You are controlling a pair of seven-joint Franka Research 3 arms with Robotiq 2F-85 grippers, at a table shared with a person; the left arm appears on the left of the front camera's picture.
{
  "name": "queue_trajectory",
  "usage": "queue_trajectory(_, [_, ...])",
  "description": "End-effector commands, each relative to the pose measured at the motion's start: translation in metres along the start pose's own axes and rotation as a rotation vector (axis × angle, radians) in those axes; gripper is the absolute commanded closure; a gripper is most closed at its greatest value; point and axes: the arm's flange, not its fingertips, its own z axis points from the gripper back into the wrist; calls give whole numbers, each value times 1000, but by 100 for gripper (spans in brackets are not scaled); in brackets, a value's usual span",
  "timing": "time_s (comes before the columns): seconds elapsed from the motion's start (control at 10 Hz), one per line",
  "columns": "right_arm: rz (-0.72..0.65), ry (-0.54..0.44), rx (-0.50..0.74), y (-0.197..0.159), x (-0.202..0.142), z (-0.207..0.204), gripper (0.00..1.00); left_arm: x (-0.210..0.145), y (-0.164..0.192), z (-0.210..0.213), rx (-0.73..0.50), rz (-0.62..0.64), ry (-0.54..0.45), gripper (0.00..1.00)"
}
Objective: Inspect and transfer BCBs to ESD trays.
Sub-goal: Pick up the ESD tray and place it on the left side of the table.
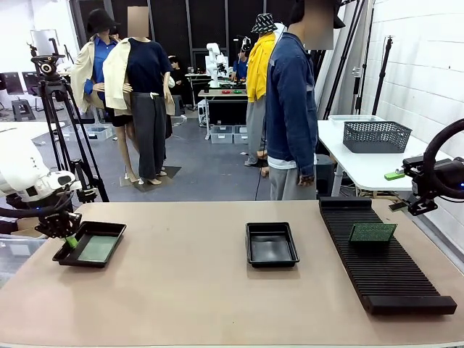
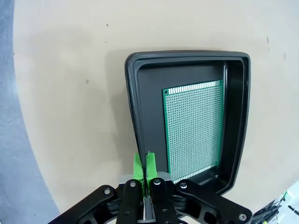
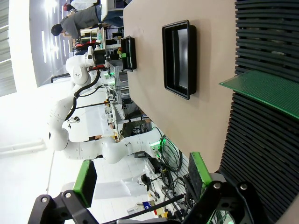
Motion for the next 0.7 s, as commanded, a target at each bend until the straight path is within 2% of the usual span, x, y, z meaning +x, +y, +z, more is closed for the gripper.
queue_trajectory(0.0, [5,3,-3,1,4,0,0,8,6,1,-34,6,0,100])
queue_trajectory(0.2, [5,3,-3,1,4,0,0,8,3,2,-37,22,-16,100])
queue_trajectory(0.3, [5,3,-3,1,4,0,0,8,3,5,-48,36,-27,87])
queue_trajectory(0.6, [5,3,-3,1,4,0,0,5,2,18,-69,69,-64,29])
